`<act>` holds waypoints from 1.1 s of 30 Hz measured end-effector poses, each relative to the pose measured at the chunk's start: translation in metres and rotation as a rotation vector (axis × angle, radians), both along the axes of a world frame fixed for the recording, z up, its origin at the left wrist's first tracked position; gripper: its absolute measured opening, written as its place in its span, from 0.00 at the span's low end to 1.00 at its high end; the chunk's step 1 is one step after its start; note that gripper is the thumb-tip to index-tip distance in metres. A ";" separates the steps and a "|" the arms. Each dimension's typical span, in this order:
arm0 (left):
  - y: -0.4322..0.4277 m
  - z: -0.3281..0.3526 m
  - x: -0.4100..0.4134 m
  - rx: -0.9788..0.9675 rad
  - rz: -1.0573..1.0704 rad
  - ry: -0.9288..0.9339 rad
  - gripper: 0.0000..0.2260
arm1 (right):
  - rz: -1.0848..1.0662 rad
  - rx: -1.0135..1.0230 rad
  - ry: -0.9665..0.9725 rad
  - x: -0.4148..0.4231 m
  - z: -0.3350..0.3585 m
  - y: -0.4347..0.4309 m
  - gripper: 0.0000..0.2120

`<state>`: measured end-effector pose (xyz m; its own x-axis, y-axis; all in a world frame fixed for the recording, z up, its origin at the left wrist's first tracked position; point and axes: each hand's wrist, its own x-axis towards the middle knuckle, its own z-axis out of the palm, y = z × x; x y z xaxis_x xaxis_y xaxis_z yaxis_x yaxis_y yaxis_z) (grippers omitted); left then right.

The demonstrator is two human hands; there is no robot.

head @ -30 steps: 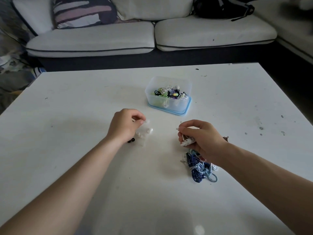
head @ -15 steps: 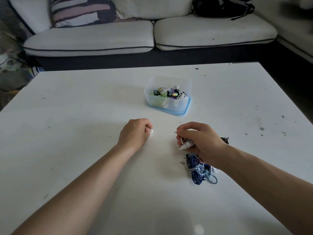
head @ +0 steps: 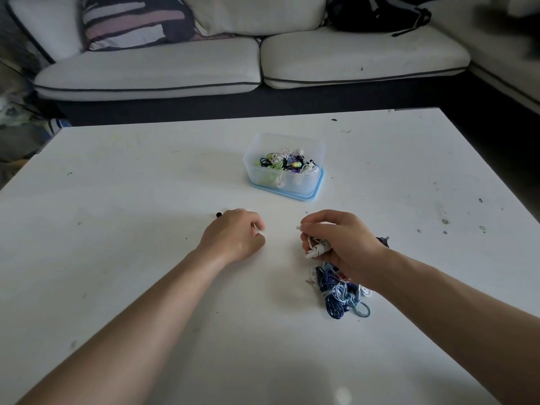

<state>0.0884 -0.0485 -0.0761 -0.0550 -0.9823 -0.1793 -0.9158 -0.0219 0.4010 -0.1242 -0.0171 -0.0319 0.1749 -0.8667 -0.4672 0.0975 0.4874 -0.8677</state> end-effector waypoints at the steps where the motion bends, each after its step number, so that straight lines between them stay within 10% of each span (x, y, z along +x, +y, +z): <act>1: 0.000 -0.001 0.000 -0.015 -0.014 -0.008 0.06 | 0.000 0.001 0.002 0.000 0.000 0.000 0.02; 17: 0.005 -0.002 -0.008 -0.122 -0.029 -0.073 0.08 | 0.005 0.001 -0.002 0.000 0.004 0.003 0.02; 33: 0.053 0.079 -0.006 -0.001 0.208 0.871 0.05 | 0.123 -0.187 -0.165 0.005 0.030 0.012 0.03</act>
